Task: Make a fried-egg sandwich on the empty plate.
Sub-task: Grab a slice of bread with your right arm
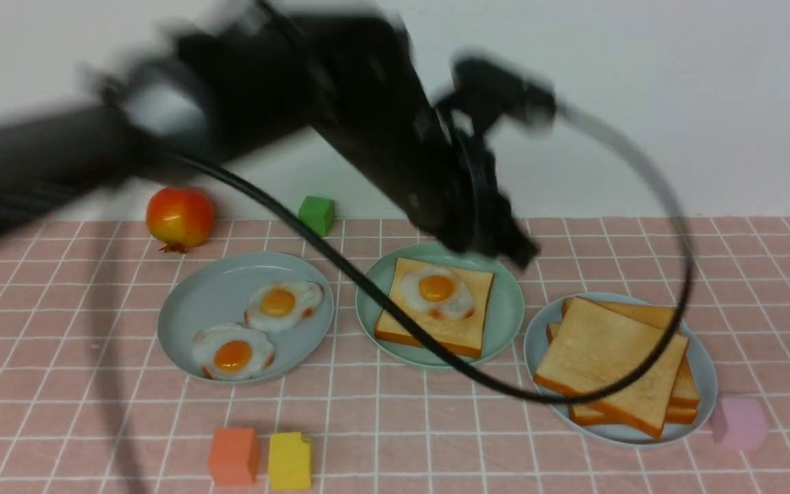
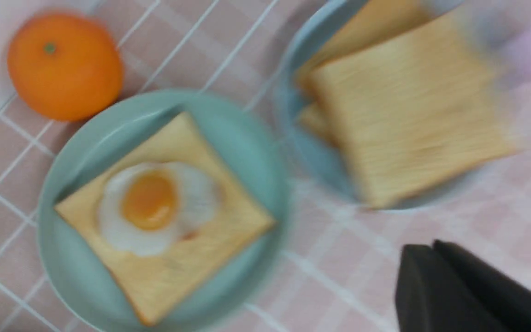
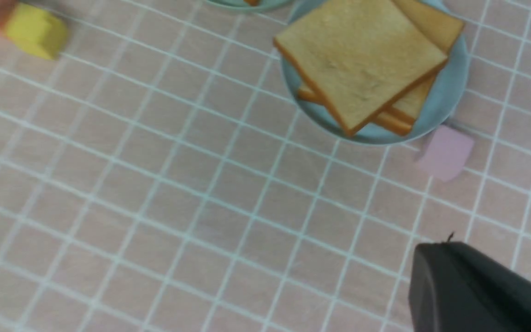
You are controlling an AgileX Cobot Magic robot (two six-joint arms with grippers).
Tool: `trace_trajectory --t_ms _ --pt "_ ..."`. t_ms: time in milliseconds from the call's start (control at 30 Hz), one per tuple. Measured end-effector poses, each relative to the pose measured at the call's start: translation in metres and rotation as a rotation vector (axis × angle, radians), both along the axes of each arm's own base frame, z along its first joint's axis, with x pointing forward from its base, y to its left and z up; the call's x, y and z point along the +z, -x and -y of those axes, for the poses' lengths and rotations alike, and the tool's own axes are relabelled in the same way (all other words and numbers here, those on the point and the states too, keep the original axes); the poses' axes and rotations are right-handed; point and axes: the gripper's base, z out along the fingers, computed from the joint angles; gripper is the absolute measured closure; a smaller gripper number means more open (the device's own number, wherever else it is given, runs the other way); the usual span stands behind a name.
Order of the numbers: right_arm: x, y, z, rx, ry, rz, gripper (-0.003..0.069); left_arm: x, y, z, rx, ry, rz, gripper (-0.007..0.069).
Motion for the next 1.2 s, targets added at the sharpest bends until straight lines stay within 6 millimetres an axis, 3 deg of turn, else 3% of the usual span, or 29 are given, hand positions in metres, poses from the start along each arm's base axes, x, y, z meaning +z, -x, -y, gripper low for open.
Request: trace_trajectory --t_ms 33,67,100,200,233,267,333,433,500,533,567,667,700,867,1200 --pt "-0.005 -0.010 -0.008 0.007 0.034 -0.012 0.0623 0.018 0.013 -0.008 -0.007 0.036 0.007 0.0612" --pt "-0.005 -0.010 -0.008 0.007 0.034 -0.012 0.0623 0.021 0.016 -0.010 -0.008 0.040 0.011 0.0612" --pt "-0.015 -0.027 -0.020 0.037 0.099 -0.032 0.0620 0.040 0.034 -0.022 -0.016 0.086 0.015 0.0612" --pt "-0.035 -0.052 -0.040 0.086 0.187 -0.082 0.0615 0.058 0.065 -0.042 -0.026 0.146 0.020 0.0612" --pt "-0.051 -0.069 -0.051 0.115 0.241 -0.124 0.0609 0.059 0.084 -0.055 -0.029 0.161 0.013 0.0612" --pt "-0.052 -0.071 -0.053 0.114 0.243 -0.130 0.0609 0.059 0.086 -0.057 -0.029 0.163 0.012 0.0612" --pt "-0.074 -0.098 -0.061 0.107 0.283 -0.204 0.0589 0.050 0.111 -0.077 -0.024 0.169 0.011 0.0612" --pt "-0.094 -0.135 -0.060 0.096 0.275 -0.281 0.0547 0.032 0.143 -0.103 -0.007 0.190 0.018 0.0612" --pt "-0.101 -0.147 -0.058 0.106 0.258 -0.305 0.0522 0.026 0.154 -0.112 -0.002 0.202 0.027 0.0612" --pt "-0.108 -0.162 -0.056 0.127 0.221 -0.327 0.0474 0.016 0.168 -0.124 0.000 0.217 0.046 0.0612" --pt "-0.110 -0.163 -0.055 0.123 0.222 -0.332 0.0474 0.015 0.170 -0.125 0.000 0.217 0.049 0.0612" --pt "-0.121 -0.177 -0.057 0.170 0.167 -0.338 0.0379 0.004 0.184 -0.137 0.011 0.236 0.071 0.0612" --pt "-0.130 -0.184 -0.060 0.199 0.156 -0.330 0.0312 -0.001 0.188 -0.142 0.020 0.246 0.081 0.0612" --pt "-0.146 -0.201 -0.065 0.249 0.183 -0.256 0.0182 -0.006 0.190 -0.144 0.030 0.253 0.089 0.0612" --pt "-0.168 -0.211 -0.066 0.269 0.234 -0.265 0.0153 -0.006 0.189 -0.144 0.022 0.250 0.111 0.0612"
